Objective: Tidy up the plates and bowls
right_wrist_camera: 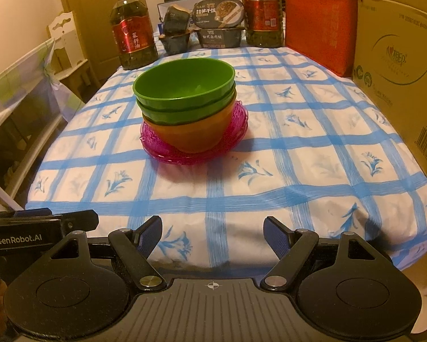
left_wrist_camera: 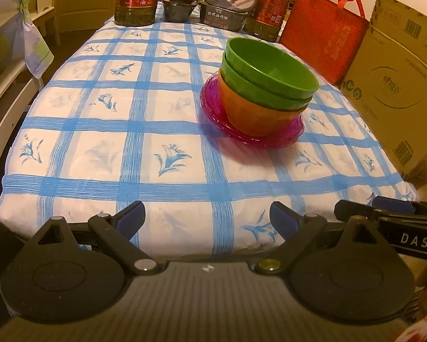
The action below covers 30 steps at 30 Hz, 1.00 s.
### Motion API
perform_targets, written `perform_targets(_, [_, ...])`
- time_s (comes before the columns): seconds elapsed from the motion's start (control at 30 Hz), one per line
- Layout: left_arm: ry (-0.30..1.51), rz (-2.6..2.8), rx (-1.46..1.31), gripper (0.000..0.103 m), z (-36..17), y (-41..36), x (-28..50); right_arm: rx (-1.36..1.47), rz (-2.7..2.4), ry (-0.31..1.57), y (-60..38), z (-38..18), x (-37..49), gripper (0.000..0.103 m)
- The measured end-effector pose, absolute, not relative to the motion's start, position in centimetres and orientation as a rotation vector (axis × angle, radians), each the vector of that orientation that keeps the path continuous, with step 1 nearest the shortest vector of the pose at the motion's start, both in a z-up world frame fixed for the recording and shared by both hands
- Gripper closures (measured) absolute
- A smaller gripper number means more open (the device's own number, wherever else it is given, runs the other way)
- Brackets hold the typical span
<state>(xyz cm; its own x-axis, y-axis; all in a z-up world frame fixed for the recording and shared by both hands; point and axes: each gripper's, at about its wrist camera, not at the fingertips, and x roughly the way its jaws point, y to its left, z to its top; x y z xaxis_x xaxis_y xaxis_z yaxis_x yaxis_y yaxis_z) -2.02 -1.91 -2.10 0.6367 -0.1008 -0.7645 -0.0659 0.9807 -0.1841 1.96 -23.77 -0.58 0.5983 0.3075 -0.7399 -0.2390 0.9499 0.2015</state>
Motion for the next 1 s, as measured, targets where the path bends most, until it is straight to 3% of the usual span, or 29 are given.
perform_targets(1.0, [0.883,-0.016,-0.2,0.01,-2.2,-1.89,-2.21,0.088,0.315,0.883,-23.91,-0.87,1.98,0.025])
